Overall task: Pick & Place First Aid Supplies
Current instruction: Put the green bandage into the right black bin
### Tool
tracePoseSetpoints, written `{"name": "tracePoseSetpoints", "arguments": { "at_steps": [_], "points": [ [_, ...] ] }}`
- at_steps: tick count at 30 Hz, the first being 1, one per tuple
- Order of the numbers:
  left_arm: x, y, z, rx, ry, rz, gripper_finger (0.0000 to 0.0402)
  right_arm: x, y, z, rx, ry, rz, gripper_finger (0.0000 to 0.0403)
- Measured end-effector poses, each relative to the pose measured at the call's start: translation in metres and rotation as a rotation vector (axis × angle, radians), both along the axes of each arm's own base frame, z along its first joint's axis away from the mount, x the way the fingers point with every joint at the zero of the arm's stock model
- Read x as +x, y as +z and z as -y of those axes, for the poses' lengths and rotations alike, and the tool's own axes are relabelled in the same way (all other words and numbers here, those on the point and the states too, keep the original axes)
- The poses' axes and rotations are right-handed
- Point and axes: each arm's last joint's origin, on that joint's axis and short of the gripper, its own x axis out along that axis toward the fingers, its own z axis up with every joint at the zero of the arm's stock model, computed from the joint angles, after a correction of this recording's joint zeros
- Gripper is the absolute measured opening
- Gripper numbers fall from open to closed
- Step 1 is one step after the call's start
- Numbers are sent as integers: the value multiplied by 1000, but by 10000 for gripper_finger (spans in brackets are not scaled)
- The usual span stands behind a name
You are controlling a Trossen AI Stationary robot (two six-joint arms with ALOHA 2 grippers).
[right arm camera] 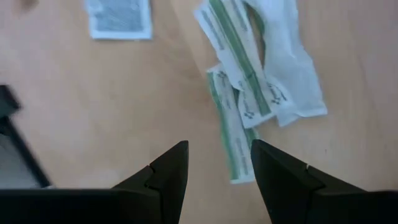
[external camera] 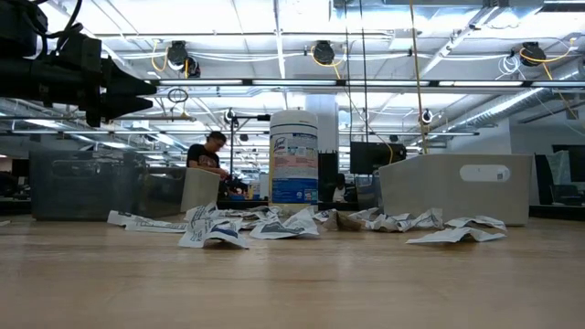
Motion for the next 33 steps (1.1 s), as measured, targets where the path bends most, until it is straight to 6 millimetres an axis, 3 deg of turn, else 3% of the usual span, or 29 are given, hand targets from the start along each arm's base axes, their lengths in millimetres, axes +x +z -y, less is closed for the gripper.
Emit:
{"name": "tracePoseSetpoints", "arguments": {
  "at_steps": [18, 23, 29, 33],
  "points": [
    [0, 0, 0, 0, 0, -1, 237, 0, -37, -7, -164, 98, -124, 162],
    [0, 0, 0, 0, 0, -1, 237, 1, -40, -9, -159, 101, -149, 116],
    [0, 0, 0, 0, 0, -1, 237, 1, -39, -10, -125, 106, -164, 18],
    [0, 0, 0, 0, 0, -1, 237, 0, -37, -9, -111, 94, -165, 11]
  ]
}}
